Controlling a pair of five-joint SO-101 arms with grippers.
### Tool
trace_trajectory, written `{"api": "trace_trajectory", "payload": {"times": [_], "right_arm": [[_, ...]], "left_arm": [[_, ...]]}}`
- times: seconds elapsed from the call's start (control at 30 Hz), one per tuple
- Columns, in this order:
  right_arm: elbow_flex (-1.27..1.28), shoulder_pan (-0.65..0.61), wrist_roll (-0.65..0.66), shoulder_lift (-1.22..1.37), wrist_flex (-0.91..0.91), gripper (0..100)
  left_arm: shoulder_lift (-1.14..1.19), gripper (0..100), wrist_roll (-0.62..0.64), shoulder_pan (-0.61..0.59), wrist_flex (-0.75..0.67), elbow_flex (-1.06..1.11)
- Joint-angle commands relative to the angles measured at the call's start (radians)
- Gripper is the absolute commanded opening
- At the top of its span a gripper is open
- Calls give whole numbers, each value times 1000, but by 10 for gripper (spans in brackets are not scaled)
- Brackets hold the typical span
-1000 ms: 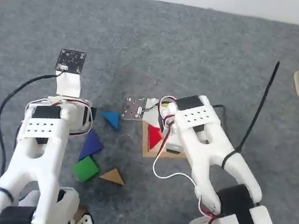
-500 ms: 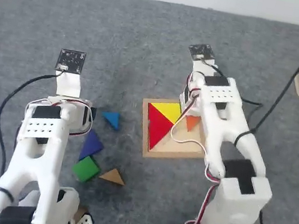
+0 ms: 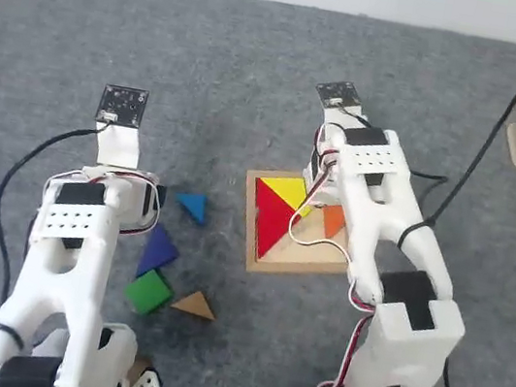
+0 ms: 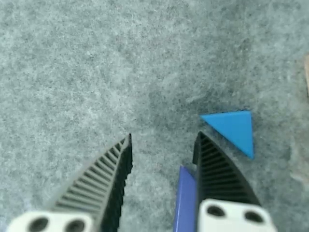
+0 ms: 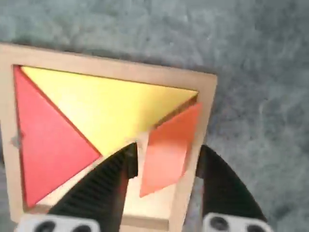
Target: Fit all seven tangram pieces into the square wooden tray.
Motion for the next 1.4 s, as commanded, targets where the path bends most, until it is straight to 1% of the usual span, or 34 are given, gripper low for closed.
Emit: {"api": "trace_trajectory", "payload": {"times": [0.0,0.07,0.1,0.2,0.23,0.27,0.4,0.47,0.57,0.8,0.9,0.97,1.07,1.2,1.37], "right_arm": [[-69,-8,26,-36,7,189],[-72,2,21,-56,7,185],[-68,10,21,-71,7,165],[-41,53,20,-137,-8,13],[-15,61,26,-159,-27,1],[20,65,28,-176,-50,23],[160,67,40,-200,-156,9],[193,68,80,-199,-176,6],[218,67,101,-196,-186,6],[121,97,103,-58,-182,6],[52,124,118,4,-142,6],[12,137,106,21,-120,6],[-2,165,75,-2,-117,6],[17,166,51,-82,-96,6],[100,159,28,-254,-77,6]], "left_arm": [[-32,199,-15,3,-18,-7],[-32,199,-15,3,-18,-7],[-32,199,-15,3,-18,-5],[-32,199,-15,3,-18,-5],[-32,199,-15,3,-18,-5],[-32,199,-15,3,-18,-5],[-32,199,-15,3,-18,-5],[-32,199,-15,3,-18,-5],[-32,199,-15,3,-18,-5],[-32,199,-17,3,-18,-2],[-32,199,-17,3,-18,-1],[-32,199,-17,3,-18,-1],[-32,199,-17,3,-20,-1],[-32,198,-17,3,-20,-1],[-41,197,-11,-5,-20,-4]]}}
